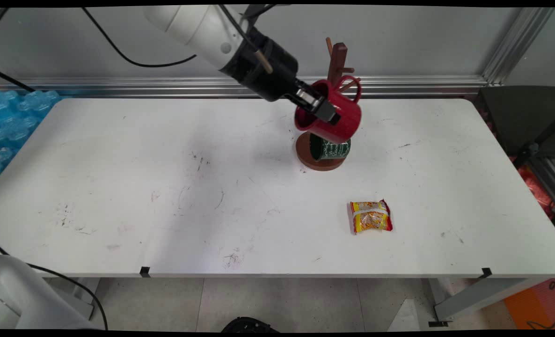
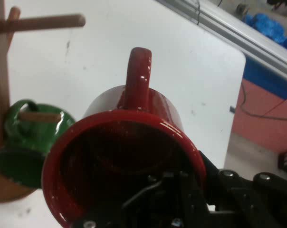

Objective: Place the picked object on the table

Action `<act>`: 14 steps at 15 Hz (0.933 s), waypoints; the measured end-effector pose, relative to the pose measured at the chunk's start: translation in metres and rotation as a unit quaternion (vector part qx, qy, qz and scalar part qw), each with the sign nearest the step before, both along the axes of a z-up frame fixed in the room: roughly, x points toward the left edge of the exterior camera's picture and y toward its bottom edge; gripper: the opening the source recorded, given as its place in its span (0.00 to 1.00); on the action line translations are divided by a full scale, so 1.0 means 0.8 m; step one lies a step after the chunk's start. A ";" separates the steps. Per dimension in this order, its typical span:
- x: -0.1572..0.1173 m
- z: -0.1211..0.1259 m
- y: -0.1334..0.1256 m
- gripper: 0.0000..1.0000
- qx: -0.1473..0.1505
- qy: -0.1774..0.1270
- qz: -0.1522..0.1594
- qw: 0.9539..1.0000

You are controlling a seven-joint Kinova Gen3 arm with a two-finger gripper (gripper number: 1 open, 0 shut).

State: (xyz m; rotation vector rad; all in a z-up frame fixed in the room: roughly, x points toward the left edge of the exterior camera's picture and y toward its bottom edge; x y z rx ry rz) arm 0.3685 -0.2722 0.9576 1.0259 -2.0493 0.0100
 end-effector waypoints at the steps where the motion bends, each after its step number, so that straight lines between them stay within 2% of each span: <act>1: 0.006 0.001 0.003 0.00 -0.001 -0.009 0.000 1.000; 7: 0.055 0.010 0.016 0.00 -0.008 -0.075 -0.003 0.997; 14: 0.111 0.025 0.025 0.00 -0.014 -0.152 -0.017 0.988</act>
